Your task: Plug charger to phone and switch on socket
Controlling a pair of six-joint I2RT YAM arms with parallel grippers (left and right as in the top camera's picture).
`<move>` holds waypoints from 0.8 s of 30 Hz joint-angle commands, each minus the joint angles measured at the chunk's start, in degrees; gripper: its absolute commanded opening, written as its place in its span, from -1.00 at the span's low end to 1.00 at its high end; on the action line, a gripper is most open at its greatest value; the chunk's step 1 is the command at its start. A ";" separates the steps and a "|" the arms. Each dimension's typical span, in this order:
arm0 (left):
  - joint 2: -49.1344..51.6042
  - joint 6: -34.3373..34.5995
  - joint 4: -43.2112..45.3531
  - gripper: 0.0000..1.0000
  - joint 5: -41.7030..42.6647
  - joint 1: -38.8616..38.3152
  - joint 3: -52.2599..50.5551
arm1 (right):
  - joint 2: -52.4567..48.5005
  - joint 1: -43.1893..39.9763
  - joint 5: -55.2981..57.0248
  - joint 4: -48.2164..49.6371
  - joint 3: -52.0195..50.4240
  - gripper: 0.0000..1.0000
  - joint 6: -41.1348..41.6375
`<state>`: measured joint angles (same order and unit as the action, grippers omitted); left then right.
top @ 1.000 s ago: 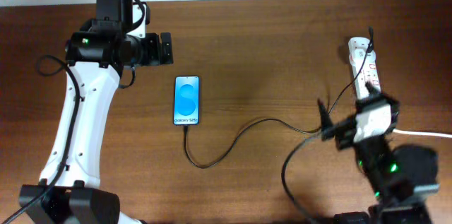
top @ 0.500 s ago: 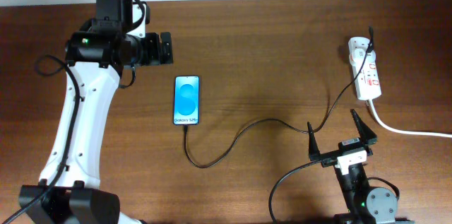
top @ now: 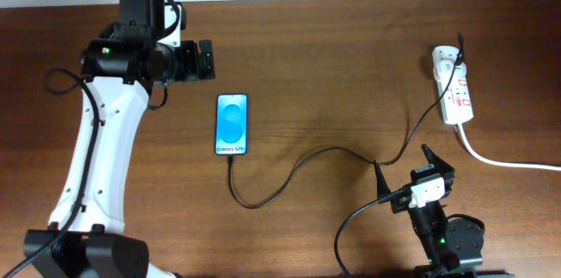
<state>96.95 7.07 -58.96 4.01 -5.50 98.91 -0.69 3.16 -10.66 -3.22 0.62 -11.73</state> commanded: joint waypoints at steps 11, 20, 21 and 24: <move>-6.84 -0.31 -0.28 0.99 -1.05 -0.50 -0.72 | 0.50 0.63 -0.94 -0.31 -0.31 0.97 0.87; -56.48 -4.17 50.82 0.99 -3.78 -0.35 -66.97 | 0.50 0.63 -0.94 -0.31 -0.31 0.97 0.87; -62.07 -5.90 53.88 0.99 -3.48 -0.35 -72.39 | 0.50 0.63 -0.94 -0.31 -0.31 0.97 0.87; -74.88 -14.21 61.59 0.99 -0.55 -0.28 -85.50 | 0.50 0.63 -0.94 -0.31 -0.31 0.97 0.87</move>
<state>28.53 -0.73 -0.99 1.54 -5.74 20.86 -0.69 3.27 -10.68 -3.25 0.62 -11.73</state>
